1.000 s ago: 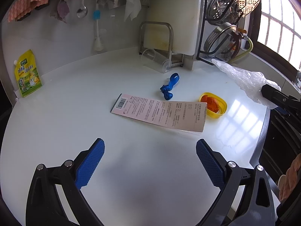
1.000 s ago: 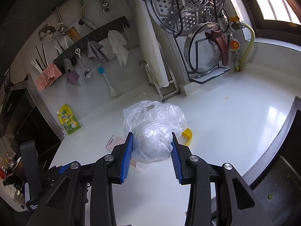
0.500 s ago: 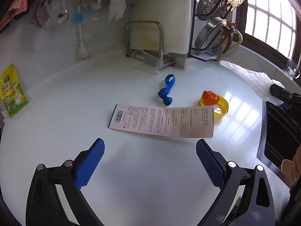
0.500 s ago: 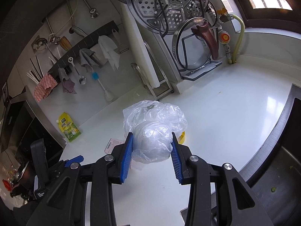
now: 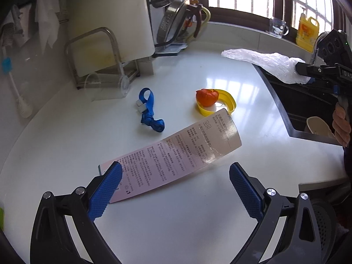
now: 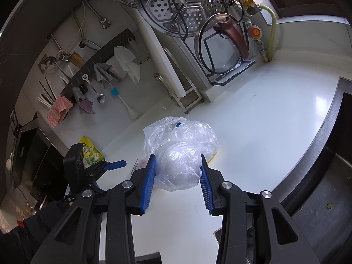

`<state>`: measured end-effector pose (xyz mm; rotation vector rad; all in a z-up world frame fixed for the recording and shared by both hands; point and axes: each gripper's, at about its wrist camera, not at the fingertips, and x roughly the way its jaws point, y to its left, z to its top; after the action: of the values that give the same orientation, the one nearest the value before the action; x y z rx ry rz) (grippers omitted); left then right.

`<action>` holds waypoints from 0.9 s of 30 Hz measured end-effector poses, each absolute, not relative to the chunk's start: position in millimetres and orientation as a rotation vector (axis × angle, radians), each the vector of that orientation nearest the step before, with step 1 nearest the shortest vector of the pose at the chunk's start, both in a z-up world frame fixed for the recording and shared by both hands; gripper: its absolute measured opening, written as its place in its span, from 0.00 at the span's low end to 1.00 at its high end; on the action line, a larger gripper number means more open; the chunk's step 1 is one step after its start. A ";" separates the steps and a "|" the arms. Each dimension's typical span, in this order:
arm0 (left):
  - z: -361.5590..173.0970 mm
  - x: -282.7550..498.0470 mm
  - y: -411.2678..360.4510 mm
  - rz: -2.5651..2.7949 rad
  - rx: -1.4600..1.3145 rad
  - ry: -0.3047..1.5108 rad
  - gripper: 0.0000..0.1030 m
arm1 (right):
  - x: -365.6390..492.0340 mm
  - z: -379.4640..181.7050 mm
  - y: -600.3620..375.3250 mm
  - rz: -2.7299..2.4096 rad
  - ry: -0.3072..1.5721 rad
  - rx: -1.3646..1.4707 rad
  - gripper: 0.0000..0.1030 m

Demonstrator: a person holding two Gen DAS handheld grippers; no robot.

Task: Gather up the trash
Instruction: 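Lift the plastic bags with the right tool while the left tool approaches the pink receipt, then close the left tool on the pink receipt and lift it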

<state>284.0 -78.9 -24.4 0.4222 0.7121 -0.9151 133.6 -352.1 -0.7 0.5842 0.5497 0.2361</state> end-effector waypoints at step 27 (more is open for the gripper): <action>-54.0 329.3 -107.4 -1.211 0.609 0.806 0.93 | 137.2 -12.2 -348.1 0.253 0.598 0.601 0.36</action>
<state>329.3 -107.4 -54.0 0.6092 0.8060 -1.2111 137.2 -348.1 -12.2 0.6008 0.5977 0.2530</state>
